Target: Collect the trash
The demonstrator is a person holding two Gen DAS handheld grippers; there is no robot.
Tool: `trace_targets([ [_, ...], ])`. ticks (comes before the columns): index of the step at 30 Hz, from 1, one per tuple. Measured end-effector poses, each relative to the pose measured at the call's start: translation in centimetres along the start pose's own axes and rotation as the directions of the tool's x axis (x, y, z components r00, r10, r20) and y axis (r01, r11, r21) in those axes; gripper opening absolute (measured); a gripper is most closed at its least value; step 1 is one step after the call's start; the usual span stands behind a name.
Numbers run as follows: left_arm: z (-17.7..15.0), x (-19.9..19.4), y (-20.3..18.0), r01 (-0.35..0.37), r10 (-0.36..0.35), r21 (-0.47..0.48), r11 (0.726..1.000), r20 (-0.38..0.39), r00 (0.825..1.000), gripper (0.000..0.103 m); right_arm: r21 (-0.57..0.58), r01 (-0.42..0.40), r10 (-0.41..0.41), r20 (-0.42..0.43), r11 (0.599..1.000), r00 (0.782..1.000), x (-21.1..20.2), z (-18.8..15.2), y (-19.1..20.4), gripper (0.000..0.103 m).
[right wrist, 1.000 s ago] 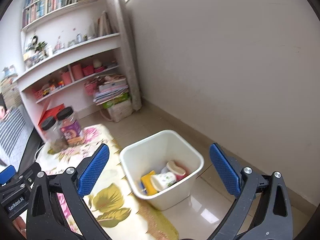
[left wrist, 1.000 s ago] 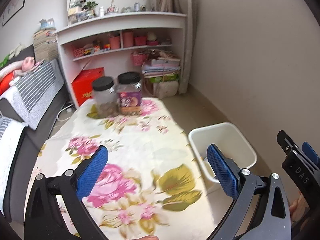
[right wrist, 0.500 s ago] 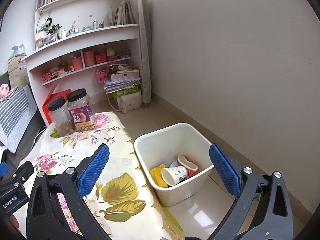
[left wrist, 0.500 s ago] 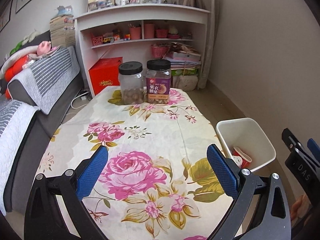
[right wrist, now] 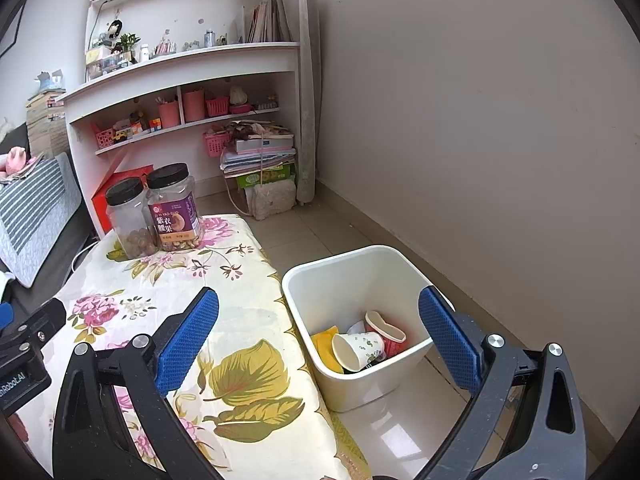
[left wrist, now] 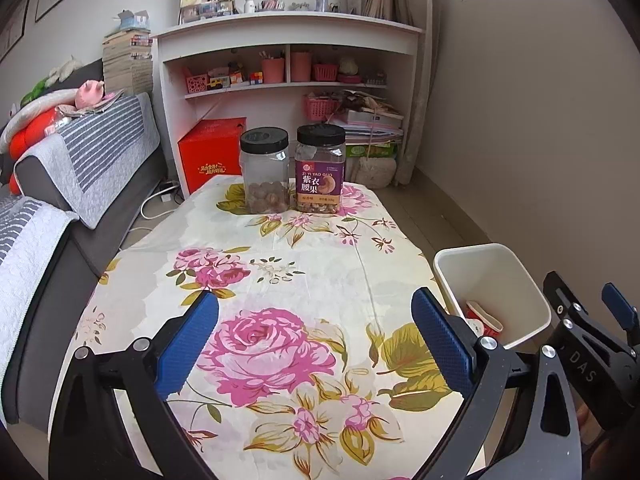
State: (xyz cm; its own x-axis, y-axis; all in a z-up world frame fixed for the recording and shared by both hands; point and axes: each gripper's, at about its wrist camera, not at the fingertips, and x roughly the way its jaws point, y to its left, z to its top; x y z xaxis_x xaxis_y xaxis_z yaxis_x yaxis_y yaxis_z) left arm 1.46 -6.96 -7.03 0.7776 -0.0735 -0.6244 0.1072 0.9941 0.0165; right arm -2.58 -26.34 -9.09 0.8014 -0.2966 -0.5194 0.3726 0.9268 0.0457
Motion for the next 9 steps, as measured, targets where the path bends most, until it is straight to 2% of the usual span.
trace_targets([
  [3, -0.03, 0.41, 0.27, 0.016, -0.017, -0.026, 1.0, -0.021, 1.0, 0.094, 0.004, -0.008, 0.008, 0.001, 1.0, 1.0, -0.09, 0.07, -0.05, 0.096],
  [9, -0.08, 0.71, -0.03, -0.013, 0.013, -0.023, 1.0, -0.031, 0.999, 0.095, -0.01, -0.018, 0.019, 0.019, 1.0, 1.0, -0.4, 0.13, 0.33, 0.096],
])
